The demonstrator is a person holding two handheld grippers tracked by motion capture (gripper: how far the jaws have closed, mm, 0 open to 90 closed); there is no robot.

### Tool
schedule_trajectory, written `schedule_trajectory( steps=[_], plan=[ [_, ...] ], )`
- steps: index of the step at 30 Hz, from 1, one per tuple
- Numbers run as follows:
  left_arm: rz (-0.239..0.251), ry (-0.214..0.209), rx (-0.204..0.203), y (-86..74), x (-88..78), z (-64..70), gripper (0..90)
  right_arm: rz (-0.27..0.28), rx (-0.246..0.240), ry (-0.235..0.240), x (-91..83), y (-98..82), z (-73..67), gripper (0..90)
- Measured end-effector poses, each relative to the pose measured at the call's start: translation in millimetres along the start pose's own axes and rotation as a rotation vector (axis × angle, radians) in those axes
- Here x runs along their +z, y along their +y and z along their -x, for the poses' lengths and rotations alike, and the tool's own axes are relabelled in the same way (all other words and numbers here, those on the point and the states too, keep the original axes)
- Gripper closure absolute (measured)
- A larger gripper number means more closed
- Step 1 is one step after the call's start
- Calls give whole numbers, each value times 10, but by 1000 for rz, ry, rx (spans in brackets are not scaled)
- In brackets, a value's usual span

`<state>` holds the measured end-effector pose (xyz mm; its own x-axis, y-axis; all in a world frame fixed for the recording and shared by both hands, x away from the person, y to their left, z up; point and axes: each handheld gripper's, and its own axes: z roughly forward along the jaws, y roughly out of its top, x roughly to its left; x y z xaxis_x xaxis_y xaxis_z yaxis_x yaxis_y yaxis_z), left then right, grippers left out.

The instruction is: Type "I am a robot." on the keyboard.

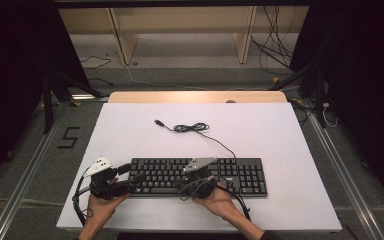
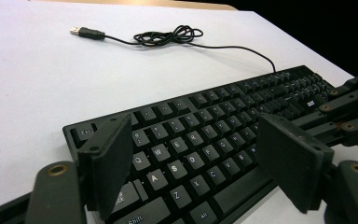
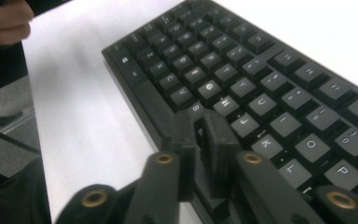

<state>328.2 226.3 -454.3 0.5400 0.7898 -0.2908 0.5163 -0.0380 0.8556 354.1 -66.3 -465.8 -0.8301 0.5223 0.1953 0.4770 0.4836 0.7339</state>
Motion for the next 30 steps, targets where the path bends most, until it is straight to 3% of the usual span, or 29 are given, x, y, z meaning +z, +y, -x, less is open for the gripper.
schedule_trajectory(
  steps=[4,17,21,27,30],
  plan=[
    [0,0,0,0,0,-1,270,-20,-15,-2,45,-13,-14,900],
    [-2,2,0,0,-1,-8,270,-78,-44,-31,149,-53,-42,900],
    [0,3,-3,0,-2,-12,270,-74,-64,-35,160,-67,-57,900],
    [-2,7,-4,0,-2,-22,270,-68,-45,-29,152,-67,-51,900],
    [-4,10,-4,0,-2,-34,271,-33,-23,-1,108,-69,-25,836]
  ],
)
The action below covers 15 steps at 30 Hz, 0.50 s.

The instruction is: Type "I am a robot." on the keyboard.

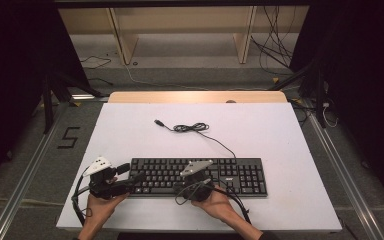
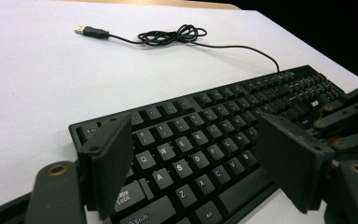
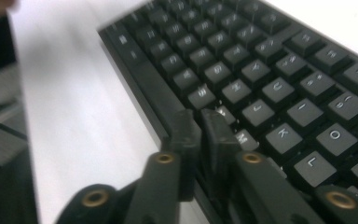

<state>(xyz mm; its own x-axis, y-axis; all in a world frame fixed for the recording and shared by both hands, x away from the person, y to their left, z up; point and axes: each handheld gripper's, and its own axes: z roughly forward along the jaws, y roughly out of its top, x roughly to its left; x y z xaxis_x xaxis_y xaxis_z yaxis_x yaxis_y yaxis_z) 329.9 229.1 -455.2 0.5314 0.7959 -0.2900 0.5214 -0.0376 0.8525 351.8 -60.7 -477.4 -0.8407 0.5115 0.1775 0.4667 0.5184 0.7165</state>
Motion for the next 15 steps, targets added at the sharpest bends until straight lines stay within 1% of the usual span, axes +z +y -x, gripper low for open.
schedule_trajectory(
  steps=[4,6,8,10,13,15],
  plan=[
    [-5,5,-5,-3,6,-16,274,63,23,3,-117,23,39,771],
    [-10,4,-6,-3,7,-21,278,86,37,7,-178,29,68,716],
    [-11,2,-6,-4,12,-20,285,97,49,7,-231,26,95,665],
    [-13,2,-7,-7,23,-17,296,103,61,-2,-274,18,115,582],
    [-23,1,-4,-10,40,-17,324,117,71,0,-328,3,144,543],
    [-31,1,-2,-15,56,-18,352,125,78,-3,-362,3,154,476]
  ],
)
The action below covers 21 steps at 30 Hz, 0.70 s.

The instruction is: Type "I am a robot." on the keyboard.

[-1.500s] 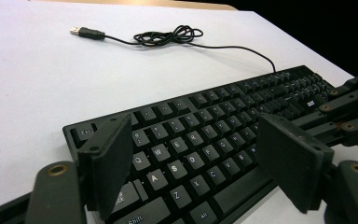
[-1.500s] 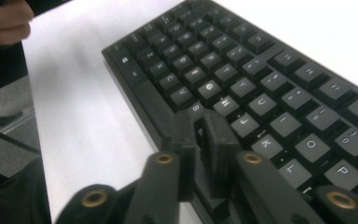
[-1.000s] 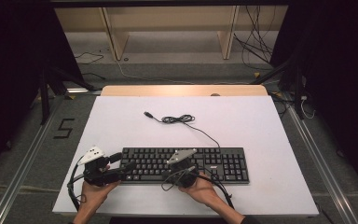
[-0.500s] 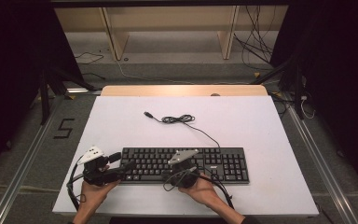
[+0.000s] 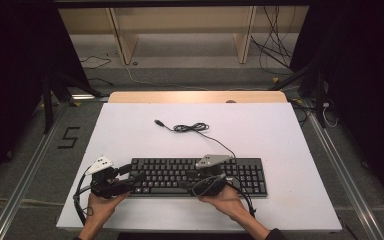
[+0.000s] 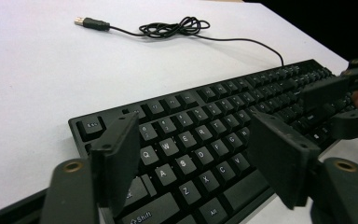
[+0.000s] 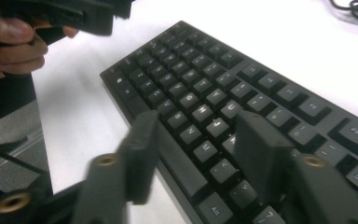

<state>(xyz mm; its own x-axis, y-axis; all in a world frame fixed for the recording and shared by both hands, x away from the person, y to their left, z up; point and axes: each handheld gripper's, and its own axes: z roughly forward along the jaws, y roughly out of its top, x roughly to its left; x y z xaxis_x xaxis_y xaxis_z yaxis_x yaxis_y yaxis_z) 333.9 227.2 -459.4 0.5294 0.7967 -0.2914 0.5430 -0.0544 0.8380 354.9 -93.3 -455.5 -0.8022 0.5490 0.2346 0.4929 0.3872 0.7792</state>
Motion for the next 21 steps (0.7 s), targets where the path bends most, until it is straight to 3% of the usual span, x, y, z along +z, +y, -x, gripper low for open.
schedule_trajectory(
  steps=[10,21],
  plan=[
    [-66,33,0,-13,101,-47,518,54,2,-30,-128,12,32,281],
    [-144,54,29,-34,214,-71,786,75,1,-33,-228,-3,28,271]
  ],
)
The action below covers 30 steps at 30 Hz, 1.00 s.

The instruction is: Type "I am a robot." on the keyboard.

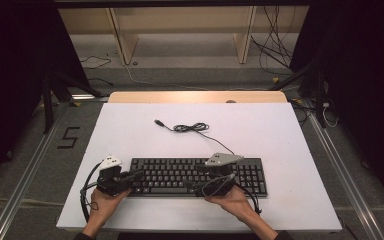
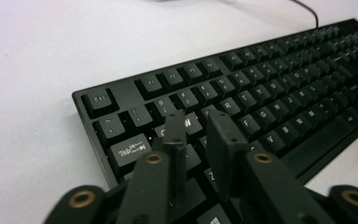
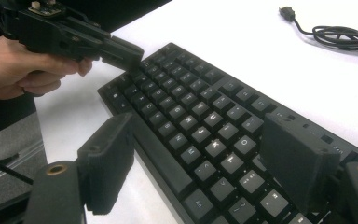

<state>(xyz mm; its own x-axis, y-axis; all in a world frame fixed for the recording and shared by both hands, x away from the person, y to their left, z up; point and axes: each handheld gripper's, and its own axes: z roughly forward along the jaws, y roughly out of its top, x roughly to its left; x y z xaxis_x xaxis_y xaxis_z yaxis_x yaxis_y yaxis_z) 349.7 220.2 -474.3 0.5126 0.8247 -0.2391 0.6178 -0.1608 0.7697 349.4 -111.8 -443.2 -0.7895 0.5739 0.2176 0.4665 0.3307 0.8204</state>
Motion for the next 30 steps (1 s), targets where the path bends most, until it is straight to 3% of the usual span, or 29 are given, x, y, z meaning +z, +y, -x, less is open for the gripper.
schedule_trajectory(
  steps=[10,18,30],
  plan=[
    [-40,14,13,-8,69,2,883,2,2,3,-22,-5,-16,270],
    [-59,22,25,-16,109,2,888,3,-1,8,-27,-9,-21,270],
    [-70,22,12,-29,134,-4,890,3,-4,8,-26,-11,-25,271]
  ],
)
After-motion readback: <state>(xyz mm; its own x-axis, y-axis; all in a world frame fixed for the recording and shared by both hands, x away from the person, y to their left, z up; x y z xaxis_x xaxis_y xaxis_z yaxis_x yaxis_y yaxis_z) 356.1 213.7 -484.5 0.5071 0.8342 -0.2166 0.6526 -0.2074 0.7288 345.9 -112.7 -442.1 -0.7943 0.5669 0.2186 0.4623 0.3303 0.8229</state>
